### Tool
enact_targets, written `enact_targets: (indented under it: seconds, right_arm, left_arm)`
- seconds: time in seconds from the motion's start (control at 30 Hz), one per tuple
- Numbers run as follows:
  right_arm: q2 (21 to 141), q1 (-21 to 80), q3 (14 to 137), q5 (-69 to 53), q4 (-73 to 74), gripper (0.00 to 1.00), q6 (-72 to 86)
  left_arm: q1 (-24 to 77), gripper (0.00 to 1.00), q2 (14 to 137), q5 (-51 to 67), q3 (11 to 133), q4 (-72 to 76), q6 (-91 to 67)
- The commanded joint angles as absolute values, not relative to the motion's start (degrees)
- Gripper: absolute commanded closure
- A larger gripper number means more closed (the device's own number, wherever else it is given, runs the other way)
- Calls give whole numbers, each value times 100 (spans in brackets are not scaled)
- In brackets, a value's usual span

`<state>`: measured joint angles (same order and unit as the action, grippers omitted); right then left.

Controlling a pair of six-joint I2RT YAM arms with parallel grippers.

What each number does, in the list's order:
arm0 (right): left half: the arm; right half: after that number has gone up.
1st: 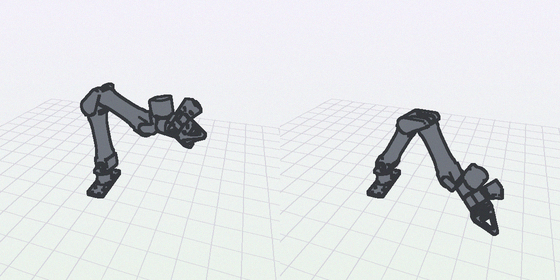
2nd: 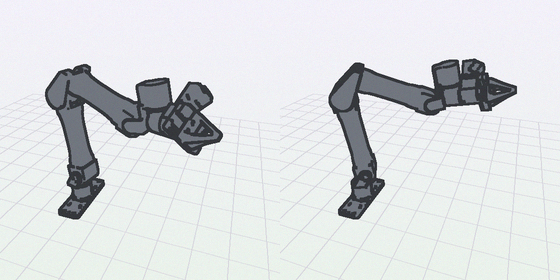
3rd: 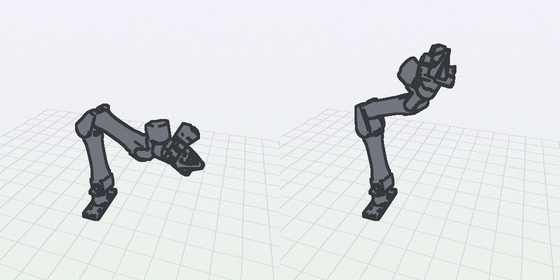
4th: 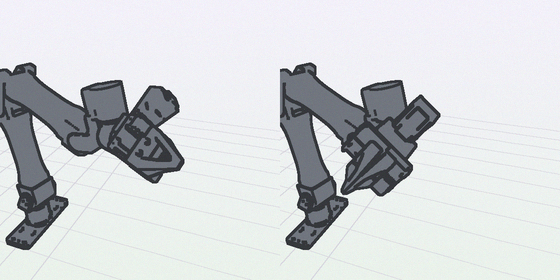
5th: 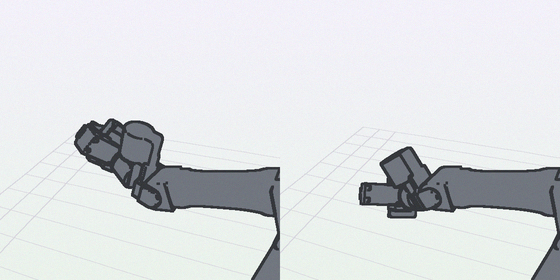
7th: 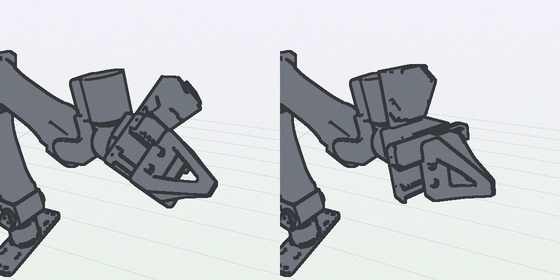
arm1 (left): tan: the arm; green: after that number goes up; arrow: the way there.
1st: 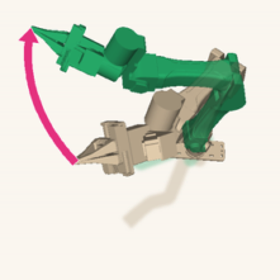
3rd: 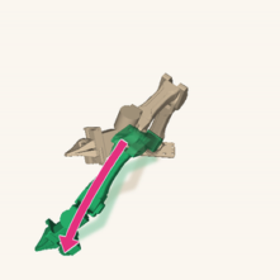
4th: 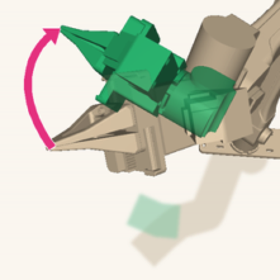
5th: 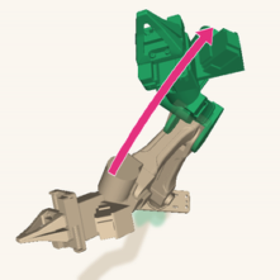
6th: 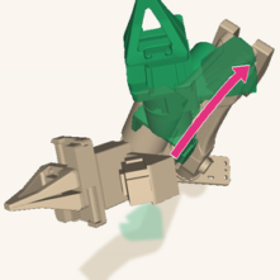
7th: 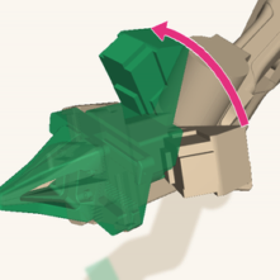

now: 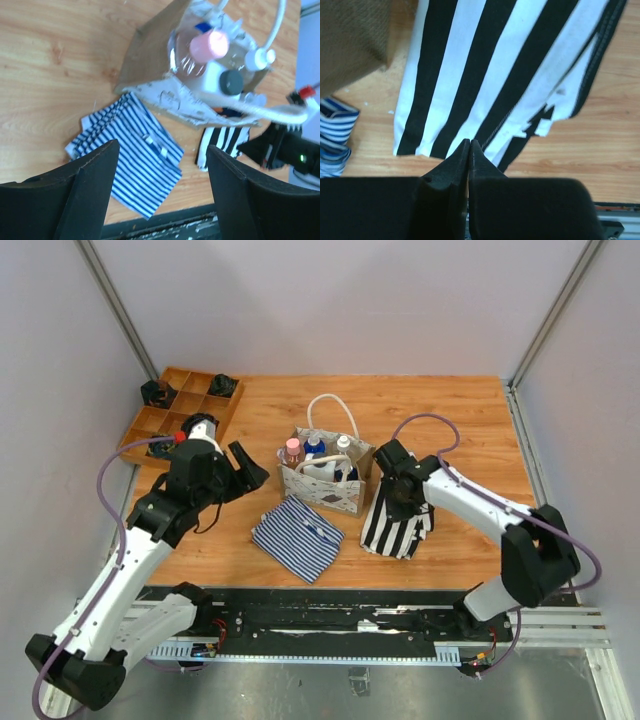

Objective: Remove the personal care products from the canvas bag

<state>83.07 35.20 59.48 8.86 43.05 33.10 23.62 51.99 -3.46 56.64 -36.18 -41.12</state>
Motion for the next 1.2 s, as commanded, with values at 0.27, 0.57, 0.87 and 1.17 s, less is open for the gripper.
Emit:
enact_targets:
  seconds: [0.27, 0.57, 0.87, 1.17]
  right_arm:
    - [10713, 1749, 6432, 45, 3617, 99, 3075]
    - [11152, -612, 7613, 1757, 4211, 99, 3051]
    - [10312, 121, 9061, 3481, 5194, 99, 2726]
    - [7734, 1387, 7066, 1666, 4203, 99, 2386]
  left_arm:
    - [2391, 25, 4160, 308, 4470, -4108, -4174]
    - [2391, 28, 3858, 426, 4552, -4740, -4099]
    - [2448, 38, 4516, 750, 3749, -4432, -3632]
    - [3768, 83, 5646, 589, 3976, -3524, -4291]
